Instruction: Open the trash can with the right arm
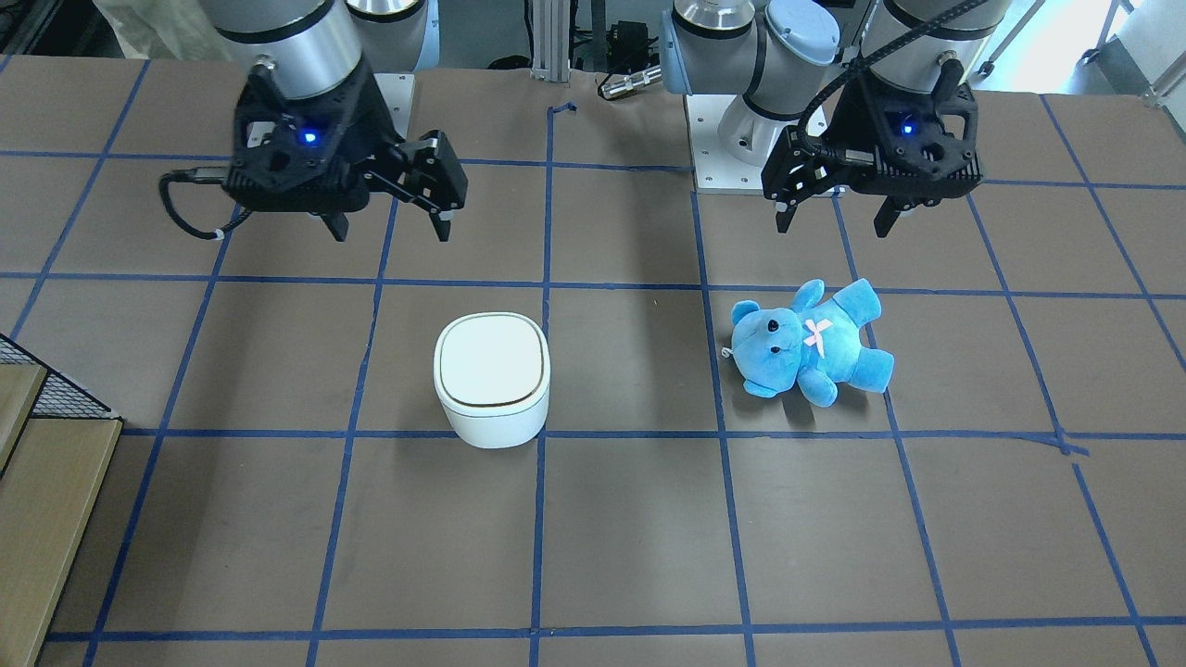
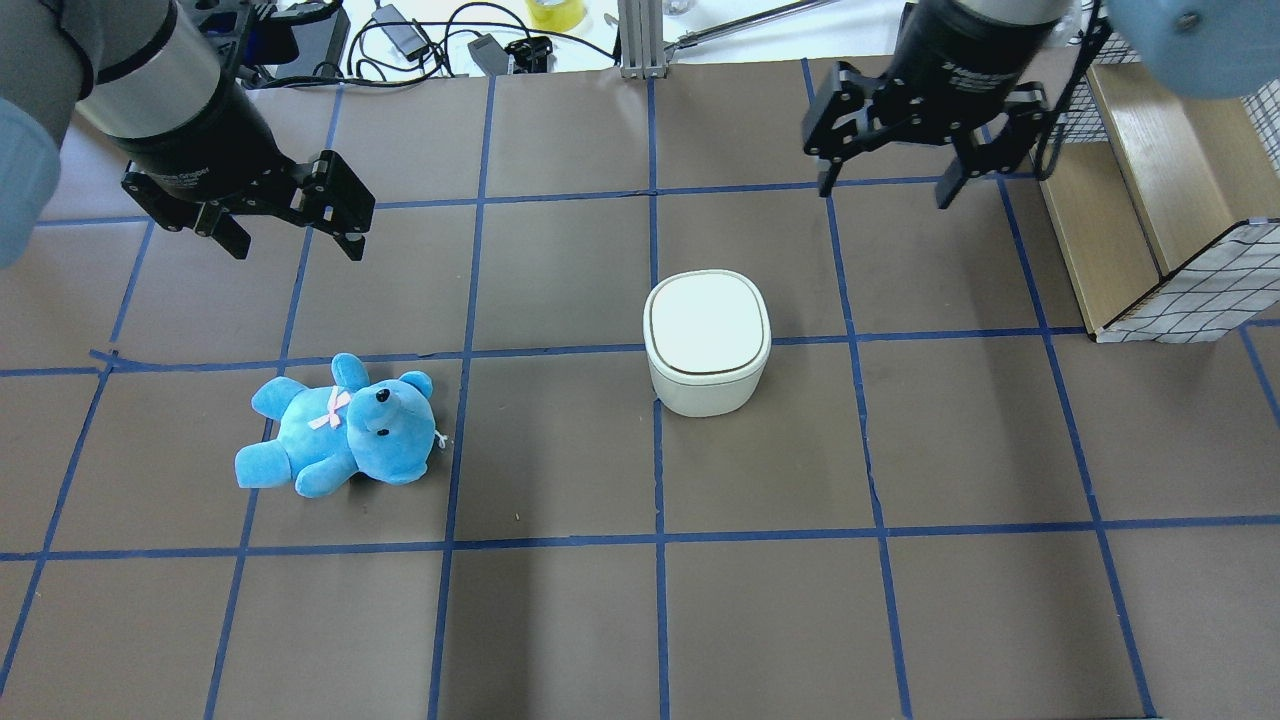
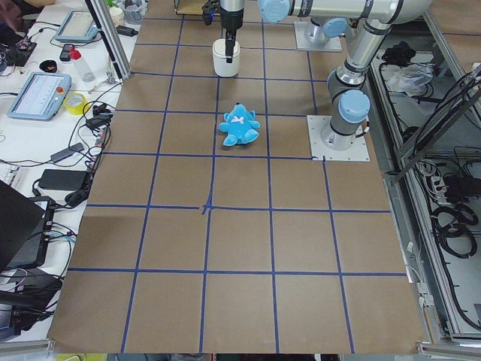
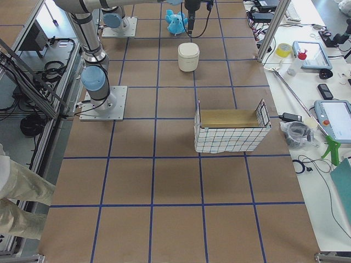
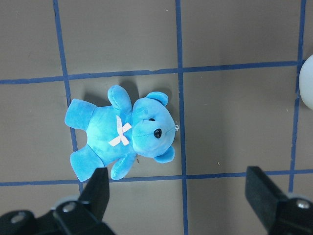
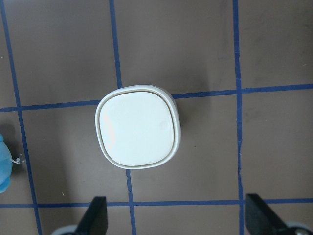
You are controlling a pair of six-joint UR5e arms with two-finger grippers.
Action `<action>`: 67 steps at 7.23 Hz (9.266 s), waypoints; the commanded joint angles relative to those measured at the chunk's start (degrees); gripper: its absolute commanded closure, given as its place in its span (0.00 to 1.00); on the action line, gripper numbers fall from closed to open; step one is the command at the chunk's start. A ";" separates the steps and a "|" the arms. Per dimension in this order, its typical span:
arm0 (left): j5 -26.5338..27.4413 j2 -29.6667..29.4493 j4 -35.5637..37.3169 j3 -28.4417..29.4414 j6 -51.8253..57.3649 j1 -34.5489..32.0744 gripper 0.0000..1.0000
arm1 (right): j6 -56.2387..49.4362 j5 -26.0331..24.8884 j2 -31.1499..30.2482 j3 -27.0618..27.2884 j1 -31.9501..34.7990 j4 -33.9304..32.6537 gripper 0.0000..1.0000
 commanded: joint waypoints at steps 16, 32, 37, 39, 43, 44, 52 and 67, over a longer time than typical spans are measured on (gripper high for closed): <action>0.00 0.00 -0.04 0.00 0.08 0.00 0.00 | 8.44 0.15 9.79 9.76 5.20 -17.23 1.00; 0.00 0.00 -0.04 0.00 0.08 0.00 0.00 | 7.42 0.94 10.23 14.68 2.85 -17.85 1.00; 0.00 0.00 -0.04 0.00 -0.01 0.00 0.00 | 7.77 0.85 10.76 14.51 2.85 -17.76 1.00; 0.00 0.00 -0.04 0.00 0.08 0.09 0.00 | 9.26 0.85 9.44 12.23 2.85 -17.41 1.00; 0.00 0.00 -0.04 0.00 0.08 0.00 0.00 | 11.29 1.11 3.05 5.49 2.68 -4.22 1.00; 0.00 0.00 -0.04 0.00 0.08 0.00 0.00 | 11.20 0.33 2.50 0.84 2.59 3.70 1.00; 0.00 0.00 -0.04 0.00 0.08 0.00 0.00 | -20.88 -12.96 2.49 -1.58 -10.07 -6.07 0.03; 0.00 0.00 -0.04 0.00 -0.01 0.00 0.00 | -12.97 -5.74 0.47 -1.31 -10.33 5.44 0.00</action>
